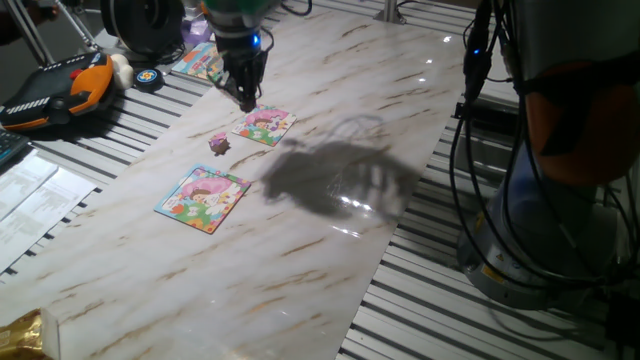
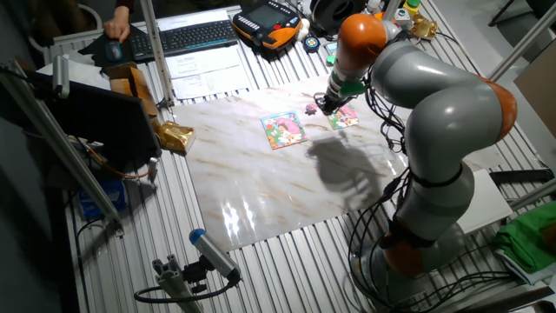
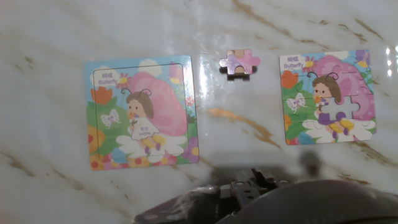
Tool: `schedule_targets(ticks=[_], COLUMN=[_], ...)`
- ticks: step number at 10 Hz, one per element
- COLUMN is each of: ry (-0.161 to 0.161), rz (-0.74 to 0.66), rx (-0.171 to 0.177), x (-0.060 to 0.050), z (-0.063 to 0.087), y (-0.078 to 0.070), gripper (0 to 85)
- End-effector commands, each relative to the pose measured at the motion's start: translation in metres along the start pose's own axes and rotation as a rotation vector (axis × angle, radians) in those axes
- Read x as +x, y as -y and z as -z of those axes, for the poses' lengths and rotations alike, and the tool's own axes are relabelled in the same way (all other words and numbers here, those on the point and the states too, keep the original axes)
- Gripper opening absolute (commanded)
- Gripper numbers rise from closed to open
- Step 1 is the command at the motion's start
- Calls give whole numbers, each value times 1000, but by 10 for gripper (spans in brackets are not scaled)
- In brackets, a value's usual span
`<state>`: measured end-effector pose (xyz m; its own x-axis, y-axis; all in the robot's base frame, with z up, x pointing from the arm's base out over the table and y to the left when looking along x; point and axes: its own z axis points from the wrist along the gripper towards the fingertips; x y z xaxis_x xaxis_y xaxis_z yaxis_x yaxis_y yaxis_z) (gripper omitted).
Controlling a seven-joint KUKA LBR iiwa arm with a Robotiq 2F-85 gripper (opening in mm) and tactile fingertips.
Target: Assemble one piece of a puzzle
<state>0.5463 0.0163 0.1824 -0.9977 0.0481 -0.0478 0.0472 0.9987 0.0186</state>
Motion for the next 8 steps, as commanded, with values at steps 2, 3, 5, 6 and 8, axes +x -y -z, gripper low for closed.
schedule_targets(ticks=[2, 3, 5, 6, 8], ry=[-11, -11, -12, -13, -24], rz=[-11, -24, -34, -34, -40], rx=[12, 14, 17, 17, 19], x=[3, 4, 3, 3, 2], z=[-3, -7, -14, -18, -24], y=[-8, -13, -18, -20, -24], gripper=[7, 7, 7, 7, 7])
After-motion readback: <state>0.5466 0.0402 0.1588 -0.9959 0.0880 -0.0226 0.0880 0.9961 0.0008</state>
